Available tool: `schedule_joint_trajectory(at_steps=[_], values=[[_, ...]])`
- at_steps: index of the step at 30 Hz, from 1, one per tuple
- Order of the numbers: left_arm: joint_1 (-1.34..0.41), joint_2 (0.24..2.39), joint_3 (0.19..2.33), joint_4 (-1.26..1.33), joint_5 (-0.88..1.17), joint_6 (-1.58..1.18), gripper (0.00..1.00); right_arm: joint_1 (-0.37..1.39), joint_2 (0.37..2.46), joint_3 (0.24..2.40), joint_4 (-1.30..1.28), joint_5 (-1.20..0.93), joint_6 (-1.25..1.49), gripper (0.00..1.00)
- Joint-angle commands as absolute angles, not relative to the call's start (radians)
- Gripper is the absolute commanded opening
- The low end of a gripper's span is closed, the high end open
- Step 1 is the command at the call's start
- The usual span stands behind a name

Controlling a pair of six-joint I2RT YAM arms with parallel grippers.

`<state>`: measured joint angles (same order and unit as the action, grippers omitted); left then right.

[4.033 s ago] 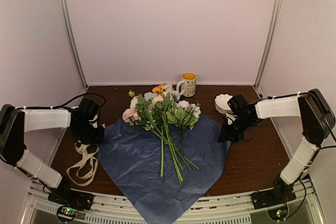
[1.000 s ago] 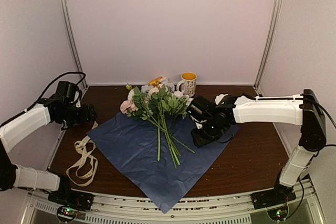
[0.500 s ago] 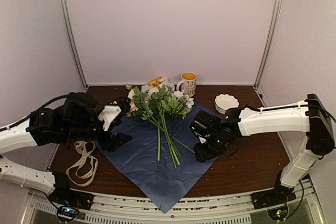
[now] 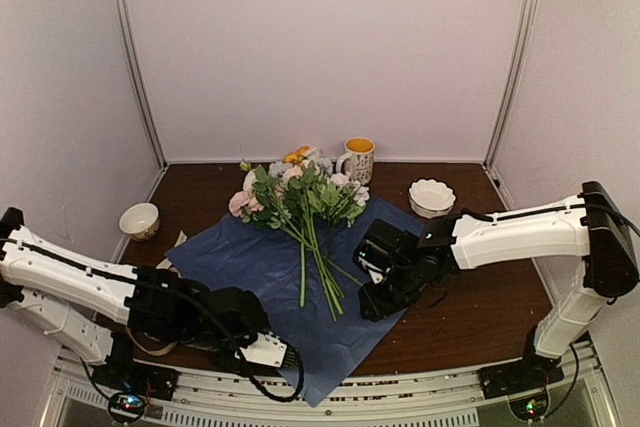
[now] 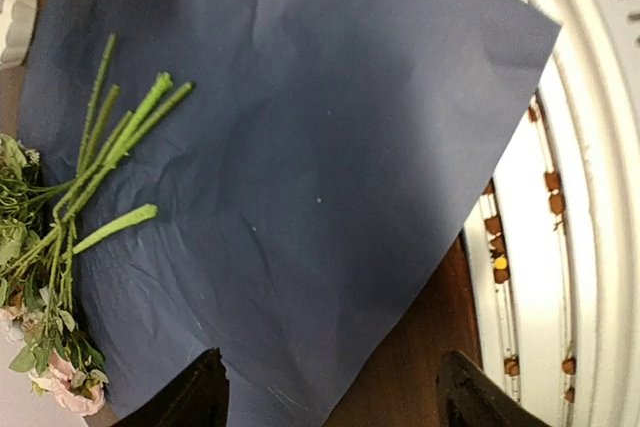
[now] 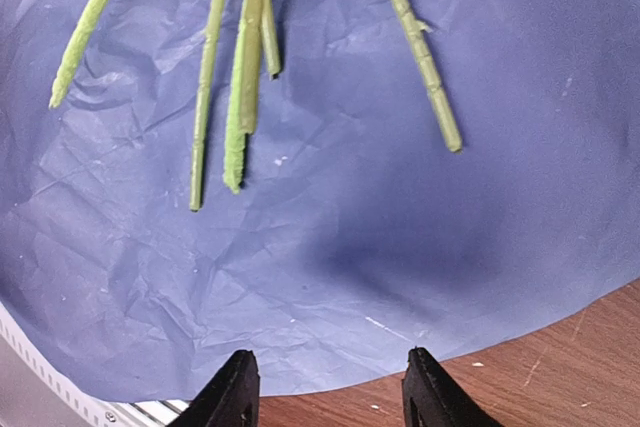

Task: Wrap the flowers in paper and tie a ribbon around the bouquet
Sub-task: Pick up the bottom corner of the flattened wrapping paper from the center of the board.

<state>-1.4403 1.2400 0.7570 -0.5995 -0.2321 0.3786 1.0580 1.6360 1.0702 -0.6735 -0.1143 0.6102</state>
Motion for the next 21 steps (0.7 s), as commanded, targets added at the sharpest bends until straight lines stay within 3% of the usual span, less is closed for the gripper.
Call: schedule_joint_trajectory(at_steps=[1, 10, 13, 16, 21], values=[[-1.442, 1.381, 0.773, -0.576, -0.347, 0.499, 0.75, 1.073, 1.649, 1.054, -0.624, -0.139, 0.615, 0.51], [-1.442, 1.449, 0.820, -0.556, -0.288, 0.595, 0.79, 1.073, 1.671, 1.034, -0.537, -0.220, 0.582, 0.51], [-1.441, 1.456, 0.795, -0.465, -0.370, 0.606, 0.79, 1.073, 1.682, 1.031, -0.533, -0.220, 0.574, 0.51], [-1.442, 1.514, 0.764, -0.342, -0.528, 0.615, 0.64, 1.072, 1.684, 1.025, -0.528, -0.235, 0.574, 0.51], [-1.443, 1.557, 0.808, -0.316, -0.504, 0.590, 0.50, 1.072, 1.669, 1.000, -0.517, -0.251, 0.576, 0.51]])
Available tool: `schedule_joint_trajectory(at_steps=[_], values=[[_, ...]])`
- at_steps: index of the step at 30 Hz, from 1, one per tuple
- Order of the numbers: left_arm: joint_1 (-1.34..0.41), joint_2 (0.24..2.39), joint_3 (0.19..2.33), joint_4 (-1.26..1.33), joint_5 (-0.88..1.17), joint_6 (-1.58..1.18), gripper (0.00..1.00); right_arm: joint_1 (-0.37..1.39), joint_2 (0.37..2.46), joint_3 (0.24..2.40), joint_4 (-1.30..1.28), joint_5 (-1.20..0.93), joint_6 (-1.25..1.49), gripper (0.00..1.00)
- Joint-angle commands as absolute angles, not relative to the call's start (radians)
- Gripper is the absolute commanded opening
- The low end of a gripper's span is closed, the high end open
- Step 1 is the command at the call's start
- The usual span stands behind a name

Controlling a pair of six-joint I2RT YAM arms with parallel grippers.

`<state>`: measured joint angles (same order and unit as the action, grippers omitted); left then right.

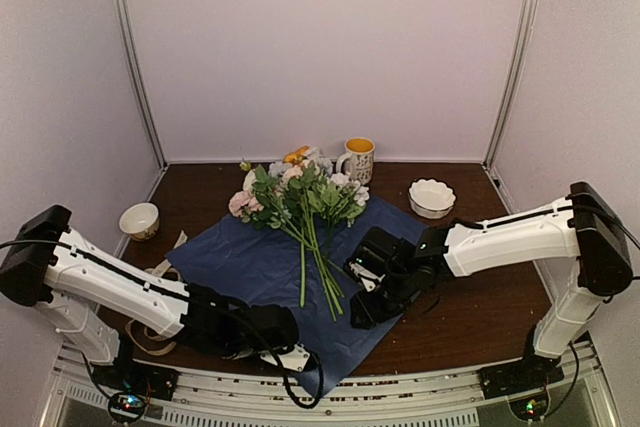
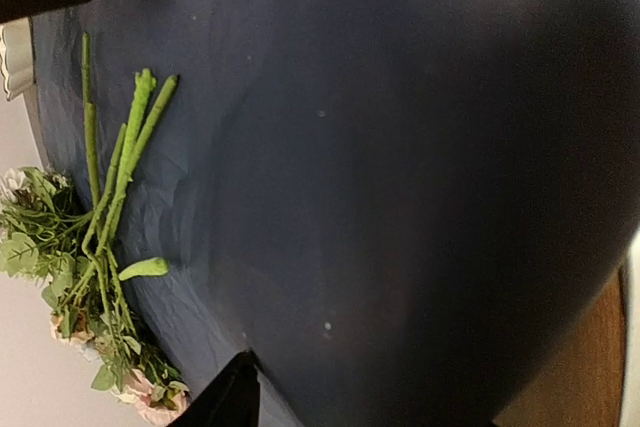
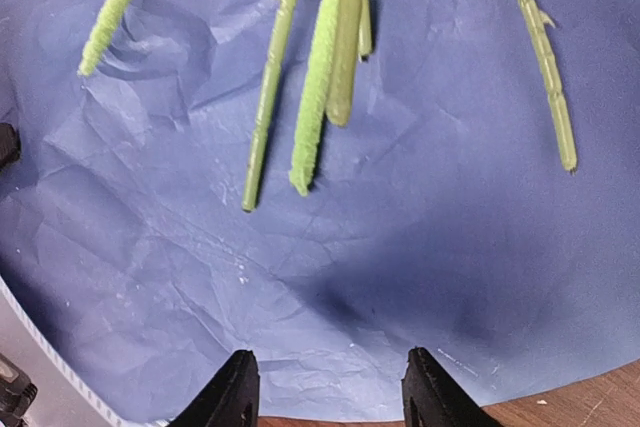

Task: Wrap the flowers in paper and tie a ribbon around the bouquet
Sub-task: Pick up the bottom corner of the flattened wrapping paper from the center of the board, then pass from the left arm to the right

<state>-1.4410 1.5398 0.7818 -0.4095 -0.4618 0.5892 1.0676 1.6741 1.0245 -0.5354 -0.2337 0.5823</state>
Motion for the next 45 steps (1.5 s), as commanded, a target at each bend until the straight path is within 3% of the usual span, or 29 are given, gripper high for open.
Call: schedule_joint_trajectory(at_steps=[1, 5, 12, 17, 28, 38, 45], values=[[-1.443, 1.554, 0.810, -0.310, -0.503, 0.595, 0.46, 1.072, 1.669, 0.999, -0.519, -0.249, 0.575, 0.51], [-1.443, 1.536, 0.829, -0.325, -0.464, 0.590, 0.37, 1.072, 1.649, 0.990, -0.509, -0.251, 0.587, 0.51], [-1.425, 1.496, 0.822, -0.317, -0.308, 0.532, 0.00, 1.043, 1.587, 0.975, -0.470, -0.395, 0.534, 0.51], [-1.312, 1.493, 0.878, -0.402, -0.080, 0.418, 0.00, 0.939, 1.505, 0.958, -0.394, -0.508, 0.541, 0.51], [-1.105, 1.464, 0.811, -0.297, 0.240, 0.271, 0.00, 0.902, 1.341, 1.087, -0.592, -0.289, 0.183, 0.54], [-0.959, 1.521, 0.799, -0.230, 0.471, 0.232, 0.00, 1.002, 1.089, 0.716, -0.276, -0.388, -0.260, 0.69], [-0.939, 1.548, 0.800, -0.251, 0.489, 0.219, 0.00, 1.018, 1.158, 0.652, -0.147, -0.313, -0.261, 0.75]])
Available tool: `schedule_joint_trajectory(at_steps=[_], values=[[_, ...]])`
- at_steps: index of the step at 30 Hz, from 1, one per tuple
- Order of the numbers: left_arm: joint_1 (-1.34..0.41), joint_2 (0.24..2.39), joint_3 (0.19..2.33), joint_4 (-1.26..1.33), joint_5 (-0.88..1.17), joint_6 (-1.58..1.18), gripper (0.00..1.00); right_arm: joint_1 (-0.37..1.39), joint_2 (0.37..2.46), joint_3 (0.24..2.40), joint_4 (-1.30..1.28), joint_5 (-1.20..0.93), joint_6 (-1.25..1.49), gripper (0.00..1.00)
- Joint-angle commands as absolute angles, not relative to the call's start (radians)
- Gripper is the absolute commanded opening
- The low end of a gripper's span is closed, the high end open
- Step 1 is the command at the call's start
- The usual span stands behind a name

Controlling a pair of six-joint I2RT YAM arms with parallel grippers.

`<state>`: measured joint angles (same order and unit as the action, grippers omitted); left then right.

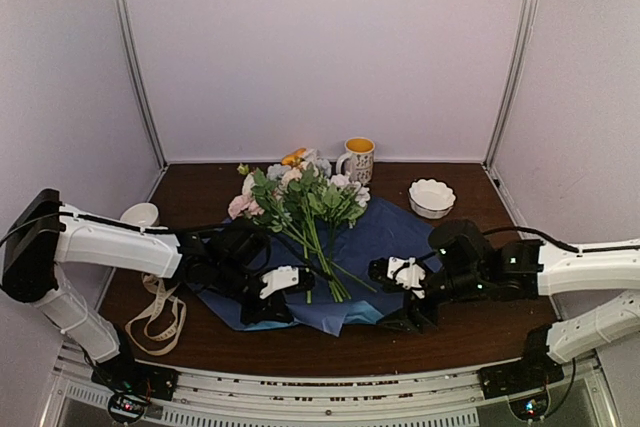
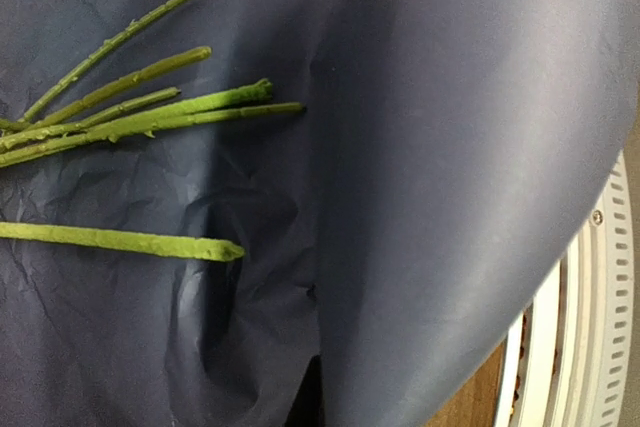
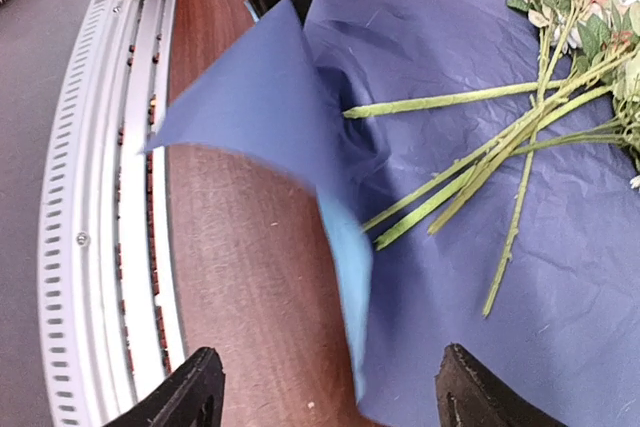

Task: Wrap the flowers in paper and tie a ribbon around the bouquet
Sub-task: Pass from the left arm to the right

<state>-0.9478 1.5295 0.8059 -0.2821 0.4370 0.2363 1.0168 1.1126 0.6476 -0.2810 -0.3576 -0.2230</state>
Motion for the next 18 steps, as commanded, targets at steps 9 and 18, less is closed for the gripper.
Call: schedule_joint_trajectory(at_steps=[9, 18], values=[[-0.937, 1.544, 0.797, -0.253, 0.486, 0.221, 0.00, 1.017, 1.323, 0.607, 0.087, -0.469, -0.117, 0.62], [-0.937, 1.469, 0.855, -0.370, 0.449, 0.196, 0.42, 1.007, 1.394, 0.686, -0.026, -0.465, -0.065, 0.00]])
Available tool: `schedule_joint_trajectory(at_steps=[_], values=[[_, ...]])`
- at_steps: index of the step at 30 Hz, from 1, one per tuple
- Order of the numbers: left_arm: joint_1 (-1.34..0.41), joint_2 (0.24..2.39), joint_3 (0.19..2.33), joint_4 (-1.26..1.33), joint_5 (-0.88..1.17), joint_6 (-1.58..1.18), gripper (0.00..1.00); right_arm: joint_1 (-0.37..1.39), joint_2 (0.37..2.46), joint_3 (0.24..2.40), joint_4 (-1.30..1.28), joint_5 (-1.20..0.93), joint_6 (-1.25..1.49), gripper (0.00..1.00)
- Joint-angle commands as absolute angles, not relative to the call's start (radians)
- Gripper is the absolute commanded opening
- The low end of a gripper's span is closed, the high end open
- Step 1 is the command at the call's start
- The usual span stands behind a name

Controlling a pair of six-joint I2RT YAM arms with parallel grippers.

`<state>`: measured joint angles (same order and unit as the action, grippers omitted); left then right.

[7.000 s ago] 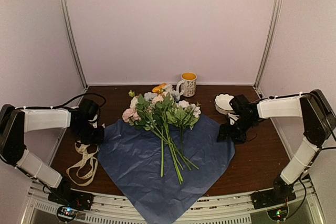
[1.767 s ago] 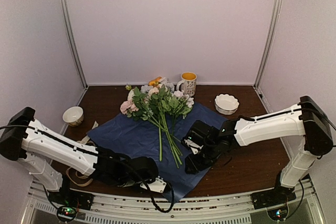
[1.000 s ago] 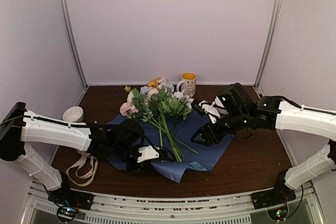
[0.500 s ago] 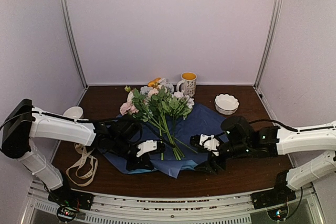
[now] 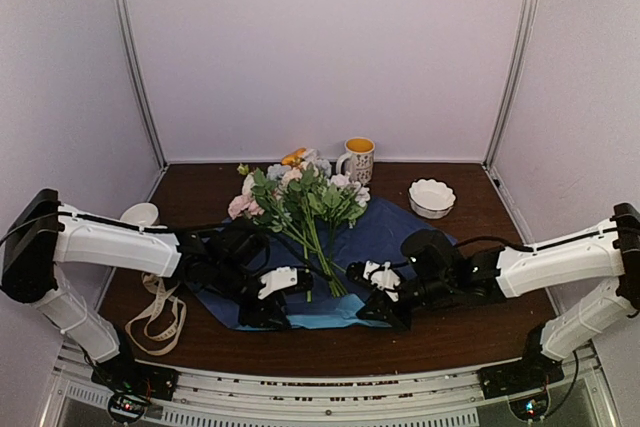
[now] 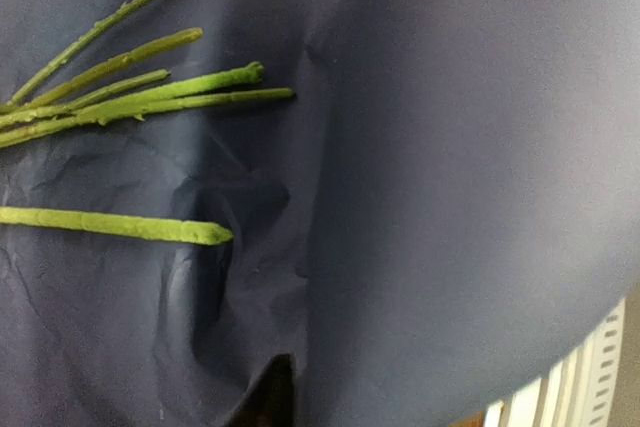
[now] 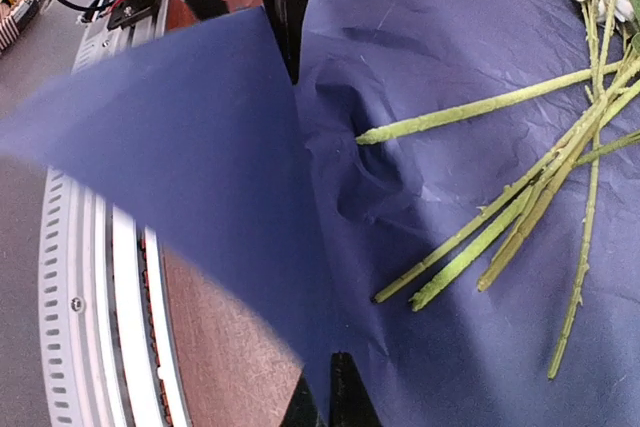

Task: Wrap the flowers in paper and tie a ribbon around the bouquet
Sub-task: Pass from the left arm to the right, then fold the bottom corner of the flattened wrapping paper at the center of the board.

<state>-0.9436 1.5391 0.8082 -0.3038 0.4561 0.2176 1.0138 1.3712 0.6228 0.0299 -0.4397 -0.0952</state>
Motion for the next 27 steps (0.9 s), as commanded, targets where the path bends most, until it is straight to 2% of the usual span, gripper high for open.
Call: schedule_joint_trajectory(at_steps=[1, 3, 4, 9, 11, 14, 17, 22, 27], values=[[-0.937, 1.443, 0.856, -0.378, 0.458, 0.197, 0.53, 1.006, 1.402, 0.696, -0.042, -0.472, -0.059, 0.00], [-0.937, 1.403, 0.856, -0.398, 0.495, 0.210, 0.64, 1.006, 1.411, 0.713, -0.065, -0.482, -0.054, 0.00], [-0.937, 1.386, 0.865, -0.415, 0.518, 0.221, 0.66, 1.006, 1.413, 0.721, -0.082, -0.482, -0.056, 0.00], [-0.919, 1.330, 0.896, -0.376, 0.551, 0.205, 0.68, 1.007, 1.404, 0.732, -0.127, -0.468, -0.070, 0.00], [-0.875, 1.348, 0.899, -0.306, 0.519, 0.141, 0.65, 1.006, 1.398, 0.746, -0.143, -0.464, -0.071, 0.00], [-0.790, 1.427, 0.919, -0.239, 0.432, 0.043, 0.50, 1.007, 1.392, 0.777, -0.186, -0.457, -0.082, 0.00], [-0.731, 1.530, 0.957, -0.227, 0.351, -0.014, 0.45, 1.007, 1.390, 0.791, -0.215, -0.448, -0.096, 0.00], [-0.729, 1.715, 1.018, -0.297, 0.258, 0.001, 0.41, 1.008, 1.409, 0.827, -0.303, -0.465, -0.114, 0.00], [-0.729, 1.794, 1.006, -0.308, 0.217, 0.008, 0.41, 1.013, 1.417, 0.864, -0.400, -0.582, -0.158, 0.00]])
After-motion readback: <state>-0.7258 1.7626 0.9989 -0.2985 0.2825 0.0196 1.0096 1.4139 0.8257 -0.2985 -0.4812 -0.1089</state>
